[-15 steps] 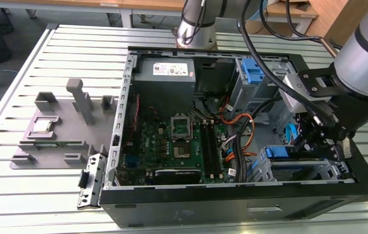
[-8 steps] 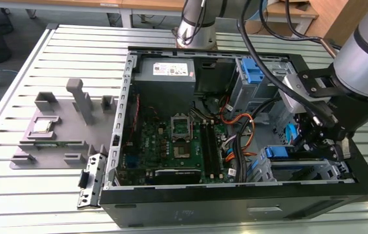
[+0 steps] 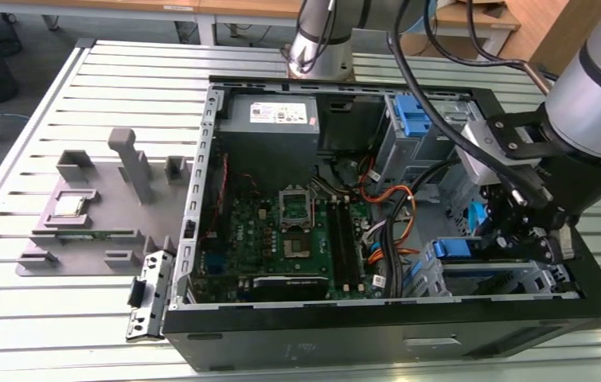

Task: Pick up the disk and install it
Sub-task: 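Insert the first disk wire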

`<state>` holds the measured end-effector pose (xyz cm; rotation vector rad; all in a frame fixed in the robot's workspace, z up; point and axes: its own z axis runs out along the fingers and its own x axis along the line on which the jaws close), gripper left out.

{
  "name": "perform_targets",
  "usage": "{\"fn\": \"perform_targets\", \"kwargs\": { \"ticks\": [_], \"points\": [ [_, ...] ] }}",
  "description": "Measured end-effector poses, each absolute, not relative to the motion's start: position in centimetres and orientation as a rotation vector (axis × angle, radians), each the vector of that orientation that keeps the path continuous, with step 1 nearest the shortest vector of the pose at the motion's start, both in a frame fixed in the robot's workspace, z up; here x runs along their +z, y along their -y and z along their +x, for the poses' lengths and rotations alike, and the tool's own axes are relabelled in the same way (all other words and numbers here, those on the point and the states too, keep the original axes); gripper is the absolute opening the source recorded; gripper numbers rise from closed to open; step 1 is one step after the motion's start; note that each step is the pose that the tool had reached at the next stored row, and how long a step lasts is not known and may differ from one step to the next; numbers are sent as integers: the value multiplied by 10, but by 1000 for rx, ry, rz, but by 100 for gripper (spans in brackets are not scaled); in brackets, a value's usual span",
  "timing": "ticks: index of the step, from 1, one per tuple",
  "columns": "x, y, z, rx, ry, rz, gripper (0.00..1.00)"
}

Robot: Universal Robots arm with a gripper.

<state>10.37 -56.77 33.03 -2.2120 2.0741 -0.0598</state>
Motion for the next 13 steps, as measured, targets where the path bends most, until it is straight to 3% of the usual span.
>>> {"fn": "perform_targets", "kwargs": {
  "ticks": [13],
  "points": [
    [357, 568, 104, -60, -2074, -2212, 23]
  ]
}}
